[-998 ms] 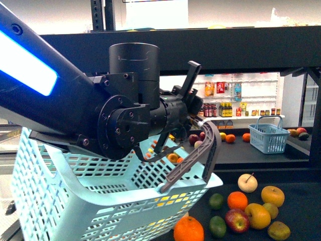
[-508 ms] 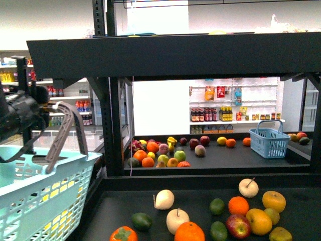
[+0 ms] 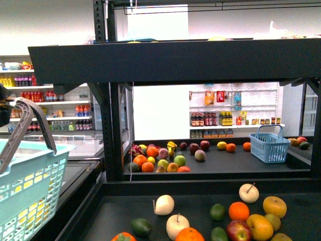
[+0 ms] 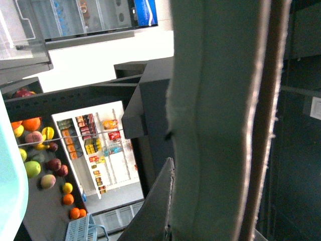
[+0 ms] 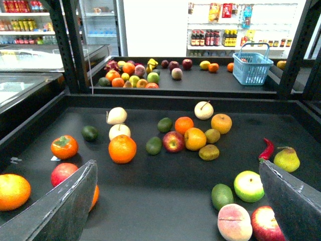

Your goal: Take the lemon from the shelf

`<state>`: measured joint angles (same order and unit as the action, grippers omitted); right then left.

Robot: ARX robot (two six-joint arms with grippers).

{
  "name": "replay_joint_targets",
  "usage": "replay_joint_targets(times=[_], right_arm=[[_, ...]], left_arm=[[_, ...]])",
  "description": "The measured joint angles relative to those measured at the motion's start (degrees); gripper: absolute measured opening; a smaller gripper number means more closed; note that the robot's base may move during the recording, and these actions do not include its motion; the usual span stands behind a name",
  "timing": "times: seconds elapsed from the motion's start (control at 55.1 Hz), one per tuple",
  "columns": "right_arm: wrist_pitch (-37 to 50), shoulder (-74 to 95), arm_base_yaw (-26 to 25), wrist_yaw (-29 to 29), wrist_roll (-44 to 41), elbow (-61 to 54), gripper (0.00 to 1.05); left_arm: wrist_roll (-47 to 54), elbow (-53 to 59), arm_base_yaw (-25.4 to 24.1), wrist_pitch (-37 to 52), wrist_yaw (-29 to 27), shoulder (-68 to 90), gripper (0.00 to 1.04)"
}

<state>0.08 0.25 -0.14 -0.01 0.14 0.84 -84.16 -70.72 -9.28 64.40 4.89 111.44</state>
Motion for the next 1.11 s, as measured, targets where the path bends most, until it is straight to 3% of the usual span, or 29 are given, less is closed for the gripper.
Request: replay_joint_targets(times=[0.562,1.016,1.107], right_arm=[[0.00,0.00,0.00,0.00,0.00,0.00,0.97],[0.00,0.00,0.00,0.00,0.00,0.00,0.97],[0.00,0.00,0.00,0.00,0.00,0.00,0.97]], left_arm=[[-5.70,3.26,-6.69,13.42,3.13,8.02,0.07],[-7.43,3.08,-8.04,15.43,4.22,11.63,0.07],[-5.77,1.64,-8.09,15.30,6.34,12.70,0.20]])
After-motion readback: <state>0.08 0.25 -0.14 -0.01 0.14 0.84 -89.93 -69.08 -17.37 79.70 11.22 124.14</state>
